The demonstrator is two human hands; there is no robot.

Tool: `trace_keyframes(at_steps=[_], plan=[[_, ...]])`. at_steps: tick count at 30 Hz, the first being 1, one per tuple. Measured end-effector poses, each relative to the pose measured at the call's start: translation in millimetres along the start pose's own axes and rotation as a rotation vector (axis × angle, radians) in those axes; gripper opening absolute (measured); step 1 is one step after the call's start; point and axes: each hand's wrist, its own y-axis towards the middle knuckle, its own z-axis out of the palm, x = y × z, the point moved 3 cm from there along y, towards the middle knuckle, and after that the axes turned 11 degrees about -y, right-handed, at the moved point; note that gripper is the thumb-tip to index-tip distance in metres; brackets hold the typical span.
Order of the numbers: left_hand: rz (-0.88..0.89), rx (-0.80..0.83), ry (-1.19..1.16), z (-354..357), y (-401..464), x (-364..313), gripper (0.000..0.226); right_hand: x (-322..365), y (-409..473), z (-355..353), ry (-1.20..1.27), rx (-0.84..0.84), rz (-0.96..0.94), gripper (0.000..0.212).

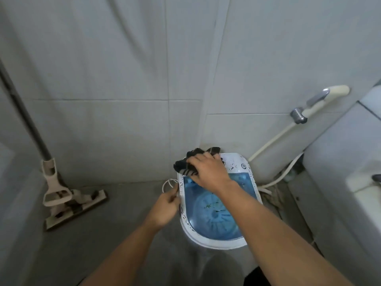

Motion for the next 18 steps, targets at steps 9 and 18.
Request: trace_keyframes(at_steps=[9,18], plan=[[0.105,0.214,-0.006,9,-14,39,0.11,-13,4,16,0.073,0.244,0.008,0.073],[0.3,0.255,0.243,7,-14,46,0.157,-3,-1,21,0.131,0.168,0.108,0.069]])
